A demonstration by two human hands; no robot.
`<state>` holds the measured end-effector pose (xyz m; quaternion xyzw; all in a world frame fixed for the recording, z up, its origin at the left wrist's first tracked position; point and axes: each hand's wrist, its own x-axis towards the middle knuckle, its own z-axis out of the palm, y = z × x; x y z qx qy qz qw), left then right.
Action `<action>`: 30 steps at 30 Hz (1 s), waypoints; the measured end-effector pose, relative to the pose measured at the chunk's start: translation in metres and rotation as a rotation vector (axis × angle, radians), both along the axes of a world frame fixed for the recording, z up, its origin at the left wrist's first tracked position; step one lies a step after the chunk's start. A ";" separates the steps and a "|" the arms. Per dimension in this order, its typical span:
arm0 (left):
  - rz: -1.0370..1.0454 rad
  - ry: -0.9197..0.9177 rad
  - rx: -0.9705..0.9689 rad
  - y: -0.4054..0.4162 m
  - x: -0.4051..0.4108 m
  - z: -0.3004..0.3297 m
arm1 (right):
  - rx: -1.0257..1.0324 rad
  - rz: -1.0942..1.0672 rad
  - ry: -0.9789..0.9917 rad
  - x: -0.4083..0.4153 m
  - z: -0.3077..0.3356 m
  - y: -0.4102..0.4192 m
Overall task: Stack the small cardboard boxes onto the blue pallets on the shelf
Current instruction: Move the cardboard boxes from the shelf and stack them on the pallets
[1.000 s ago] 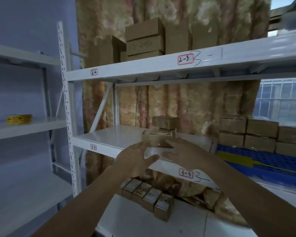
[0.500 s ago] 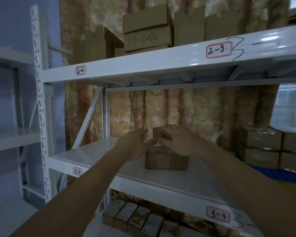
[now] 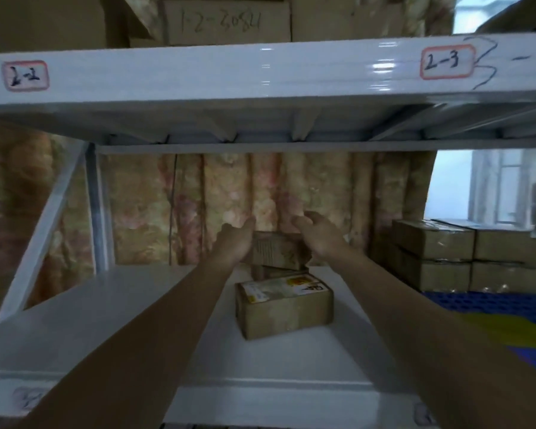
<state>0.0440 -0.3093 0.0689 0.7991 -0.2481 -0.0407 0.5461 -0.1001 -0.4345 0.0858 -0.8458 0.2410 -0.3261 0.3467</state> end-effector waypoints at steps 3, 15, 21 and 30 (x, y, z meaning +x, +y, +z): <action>0.007 0.130 -0.132 -0.008 0.015 -0.012 | 0.180 -0.032 -0.026 0.012 -0.015 -0.003; -0.057 -0.006 -0.123 -0.031 0.033 -0.034 | 0.321 -0.022 -0.152 0.023 -0.033 -0.008; -0.101 0.075 -0.300 -0.024 0.025 -0.012 | 0.374 0.012 -0.313 0.010 -0.019 0.004; -0.219 0.169 -0.614 0.001 -0.025 0.019 | 0.549 0.059 -0.582 -0.039 0.003 0.032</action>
